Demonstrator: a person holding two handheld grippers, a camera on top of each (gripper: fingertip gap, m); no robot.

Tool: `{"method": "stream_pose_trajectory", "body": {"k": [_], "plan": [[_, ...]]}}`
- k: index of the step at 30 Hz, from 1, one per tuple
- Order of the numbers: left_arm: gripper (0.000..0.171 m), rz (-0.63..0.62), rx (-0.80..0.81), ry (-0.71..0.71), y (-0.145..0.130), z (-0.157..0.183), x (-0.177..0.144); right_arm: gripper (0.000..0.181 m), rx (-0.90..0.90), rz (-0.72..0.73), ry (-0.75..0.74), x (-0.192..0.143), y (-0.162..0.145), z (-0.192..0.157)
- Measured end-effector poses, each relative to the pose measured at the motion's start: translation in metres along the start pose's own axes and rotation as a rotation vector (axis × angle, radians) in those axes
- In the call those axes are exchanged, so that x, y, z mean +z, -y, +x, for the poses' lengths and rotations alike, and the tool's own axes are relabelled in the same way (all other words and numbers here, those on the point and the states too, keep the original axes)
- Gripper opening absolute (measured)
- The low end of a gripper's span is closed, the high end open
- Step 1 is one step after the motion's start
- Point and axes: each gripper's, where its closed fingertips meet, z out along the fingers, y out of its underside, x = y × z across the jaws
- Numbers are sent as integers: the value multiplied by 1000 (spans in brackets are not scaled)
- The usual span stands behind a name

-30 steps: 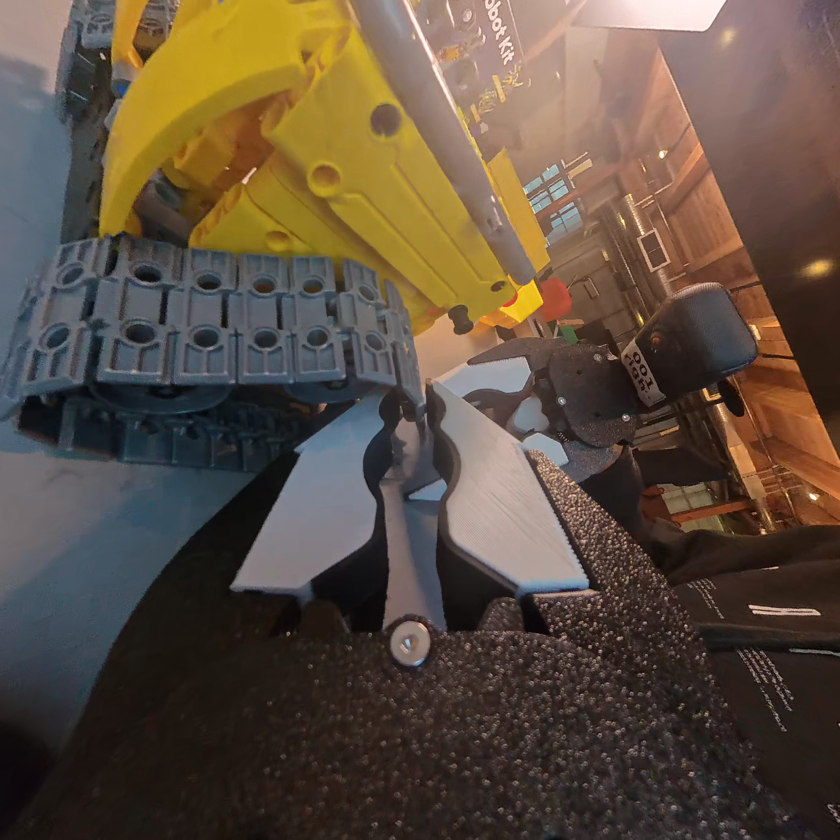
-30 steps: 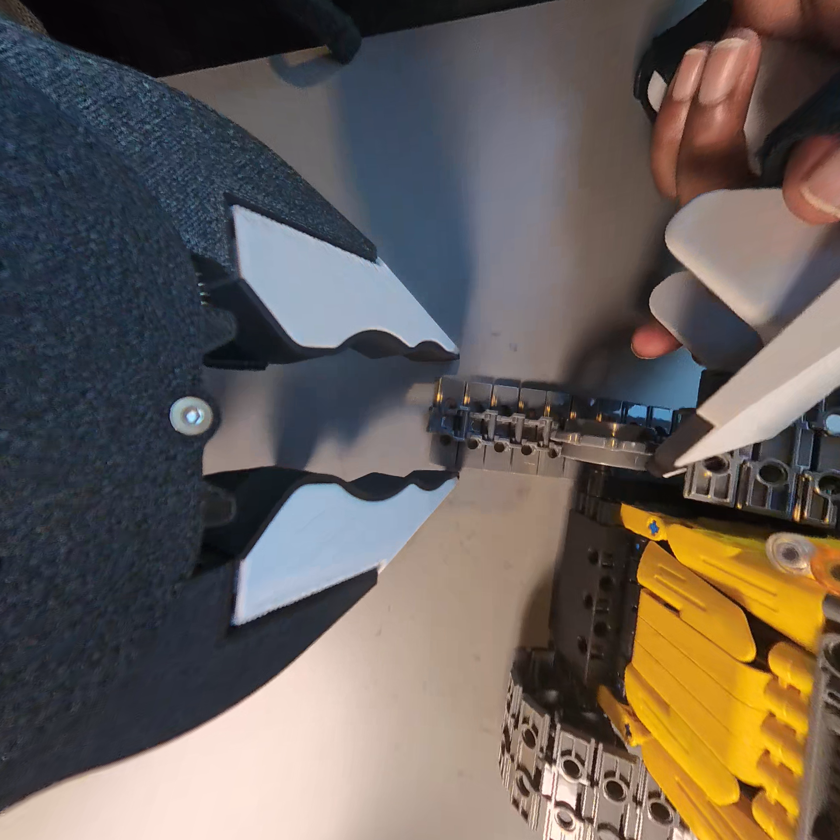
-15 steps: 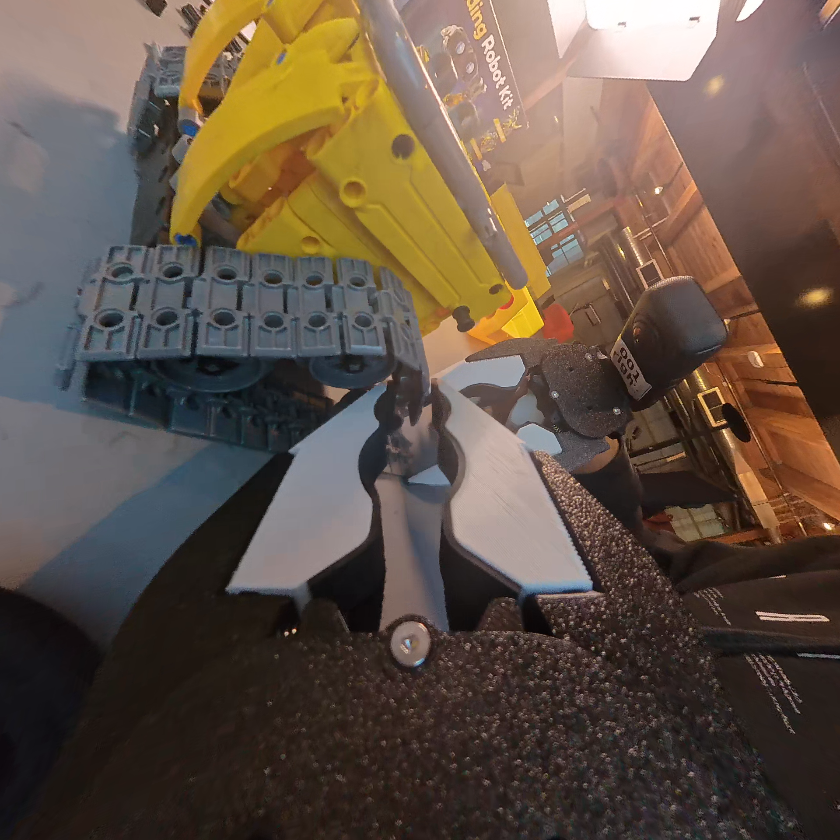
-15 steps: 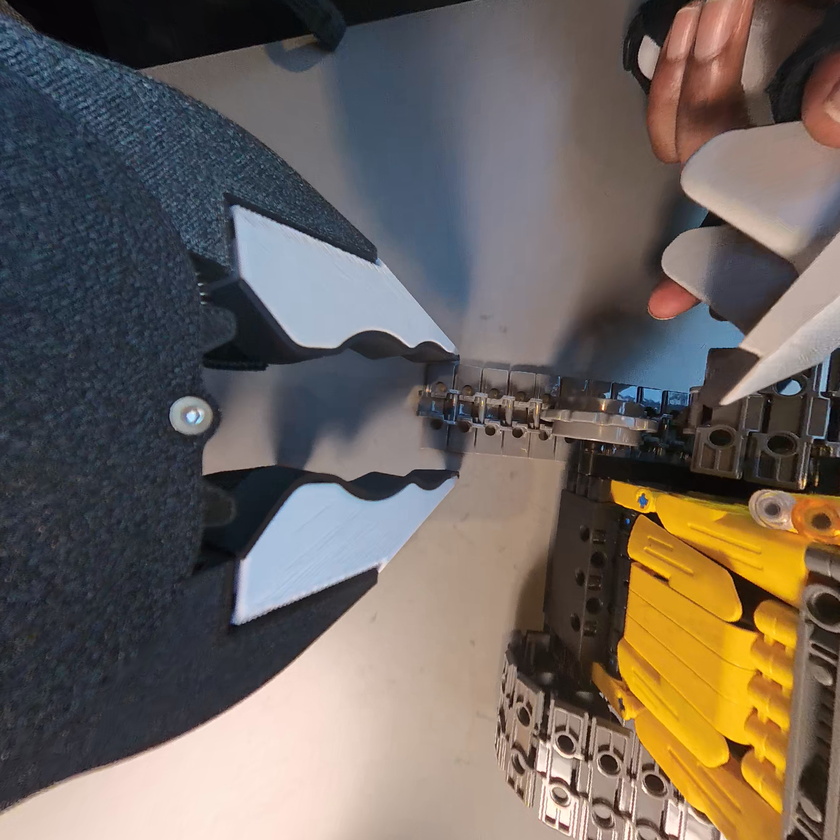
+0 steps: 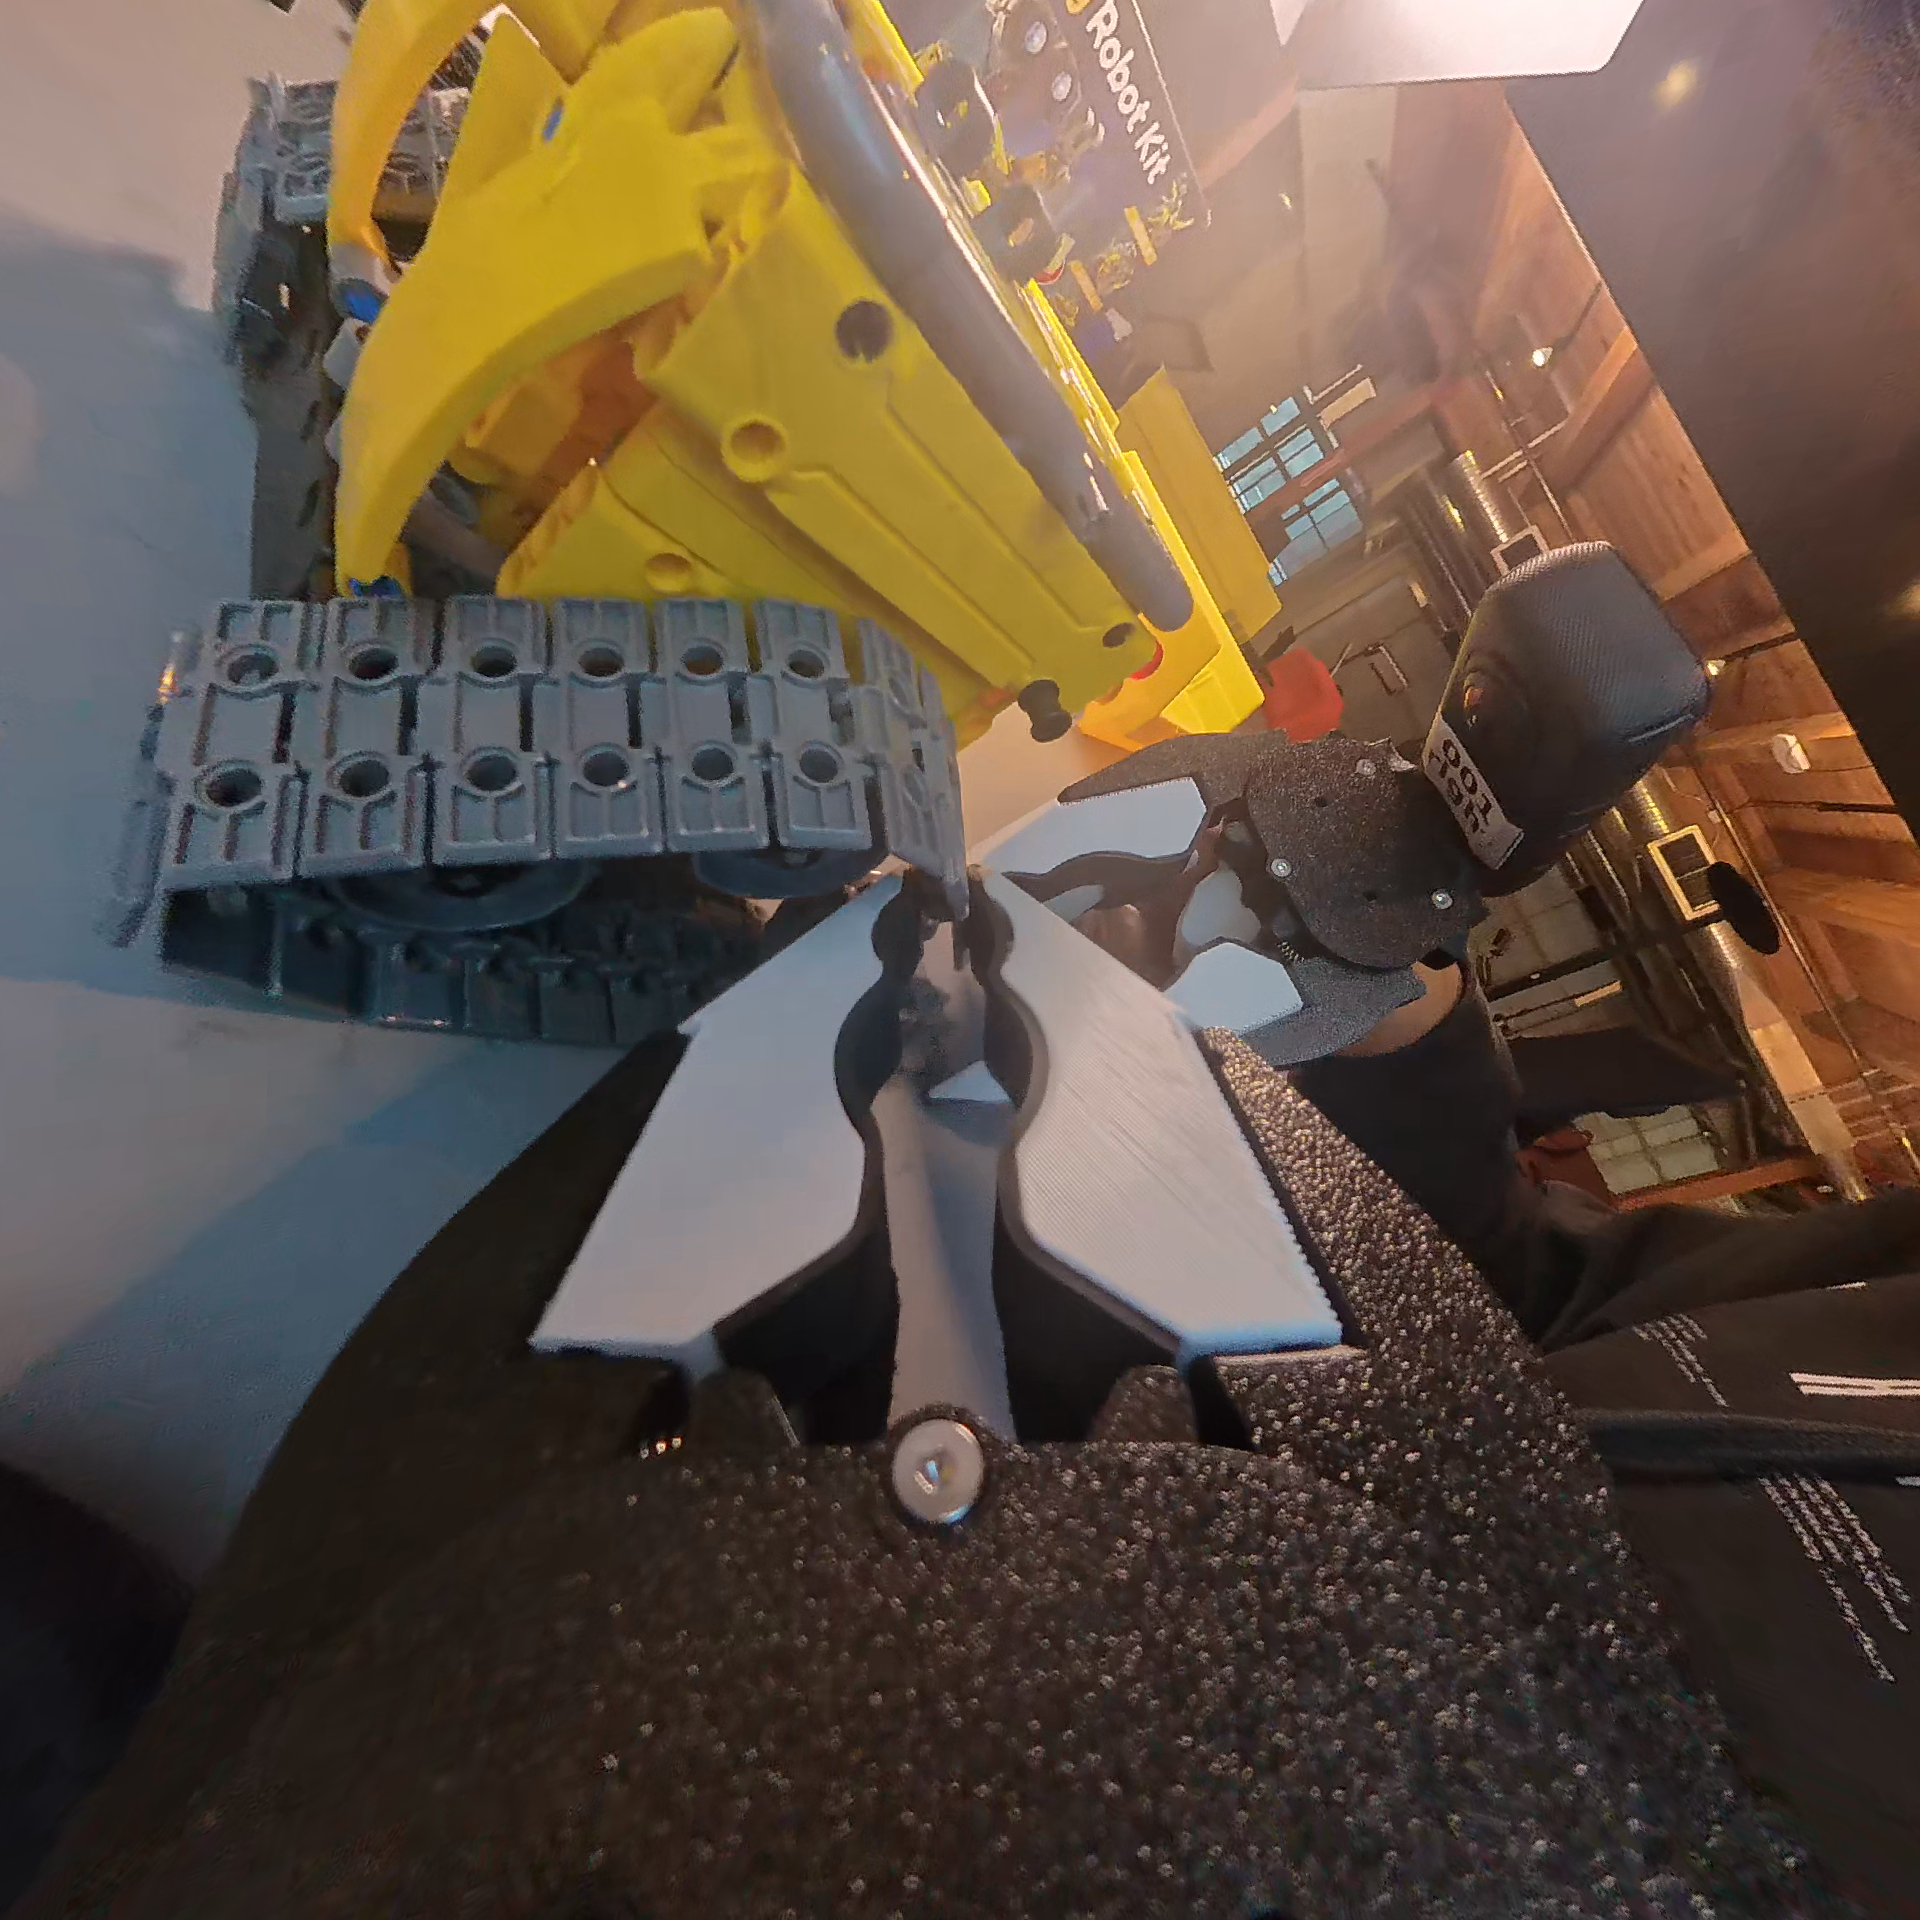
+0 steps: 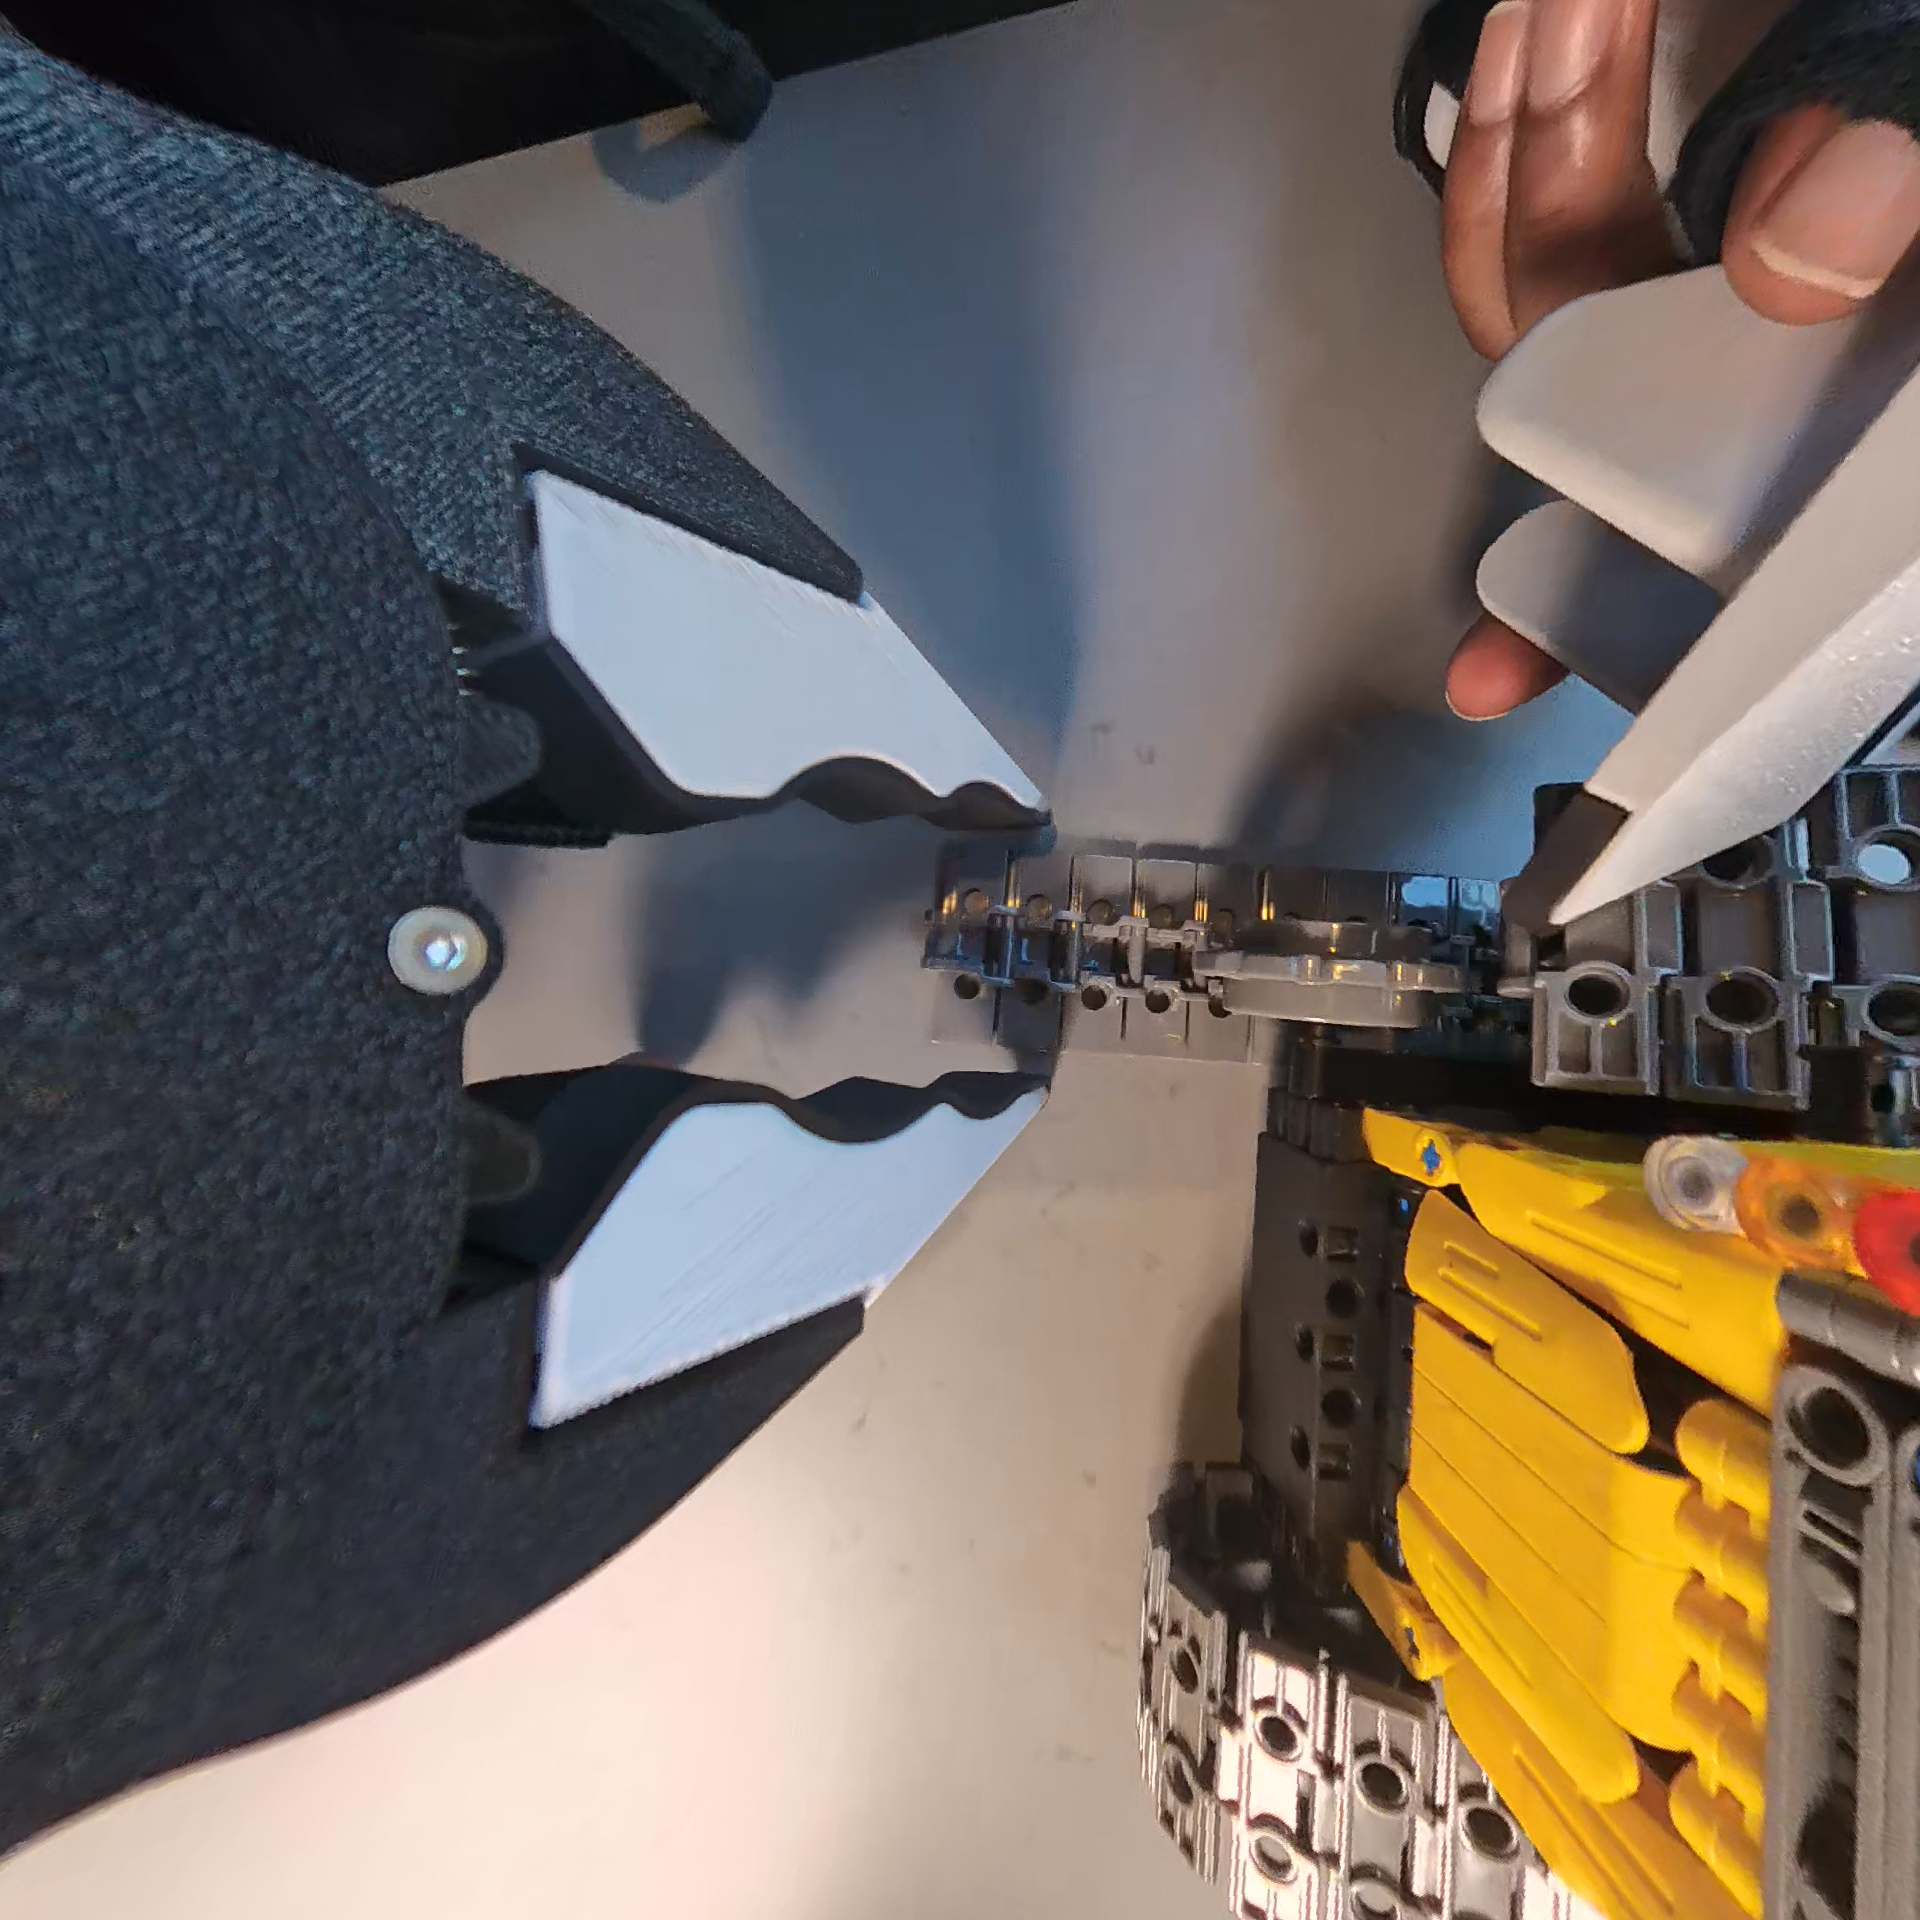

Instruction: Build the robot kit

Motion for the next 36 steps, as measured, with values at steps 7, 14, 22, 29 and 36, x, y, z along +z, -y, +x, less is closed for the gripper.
{"method": "stream_pose_trajectory", "body": {"k": [7, 14, 22, 29, 36], "plan": [[8, -49, 72, 32, -9, 3, 8, 38, -18, 53, -31, -5, 7, 0], [8, -86, 166, 96, -11, 1, 10, 5, -52, 247, -35, -27, 47, 1], [8, -89, 164, 104, -12, 0, 9, 60, -52, 53, 30, -24, 5, 6], [8, -98, 195, 114, -12, 0, 11, 38, 27, 19, -17, -12, -16, -1], [8, -113, 235, 130, -12, -1, 9, 38, 43, 99, -6, -19, -6, -1]]}}
